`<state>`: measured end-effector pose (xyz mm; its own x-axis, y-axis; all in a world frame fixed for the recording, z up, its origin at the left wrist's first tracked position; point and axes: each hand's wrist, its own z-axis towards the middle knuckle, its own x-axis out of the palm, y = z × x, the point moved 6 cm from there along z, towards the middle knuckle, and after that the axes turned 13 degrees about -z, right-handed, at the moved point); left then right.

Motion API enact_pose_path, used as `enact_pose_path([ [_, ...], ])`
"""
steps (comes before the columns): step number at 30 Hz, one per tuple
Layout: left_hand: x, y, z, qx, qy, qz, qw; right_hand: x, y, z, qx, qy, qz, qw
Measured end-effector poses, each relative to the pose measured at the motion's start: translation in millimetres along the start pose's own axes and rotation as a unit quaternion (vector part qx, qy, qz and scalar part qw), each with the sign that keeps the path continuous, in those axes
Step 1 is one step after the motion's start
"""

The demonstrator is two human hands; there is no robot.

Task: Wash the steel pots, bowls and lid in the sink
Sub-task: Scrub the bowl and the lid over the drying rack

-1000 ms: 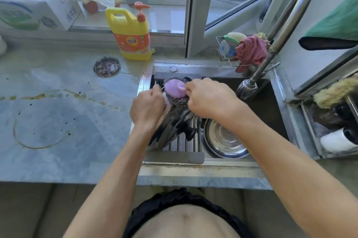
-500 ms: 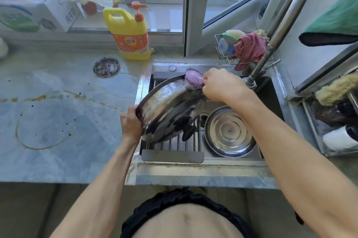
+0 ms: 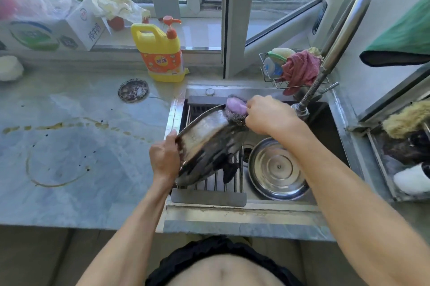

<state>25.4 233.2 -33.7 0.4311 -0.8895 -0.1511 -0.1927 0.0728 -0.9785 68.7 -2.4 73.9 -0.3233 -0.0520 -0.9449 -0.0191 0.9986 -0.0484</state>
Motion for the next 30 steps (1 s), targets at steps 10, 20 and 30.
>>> enact_pose_path([
  [10,24.2,-44.5,11.9,0.028,0.047,0.168,0.984,1.5,19.0,-11.7,-0.05,-0.041,0.01,0.998],
  [20,10.2,-2.4,4.1,0.004,0.008,-0.042,0.999,6.2,9.6,-15.2,-0.047,-0.038,0.027,0.998],
  [30,43.9,-54.9,3.2,0.031,-0.009,0.153,0.988,4.1,45.5,-14.6,-0.099,-0.054,0.01,0.994],
])
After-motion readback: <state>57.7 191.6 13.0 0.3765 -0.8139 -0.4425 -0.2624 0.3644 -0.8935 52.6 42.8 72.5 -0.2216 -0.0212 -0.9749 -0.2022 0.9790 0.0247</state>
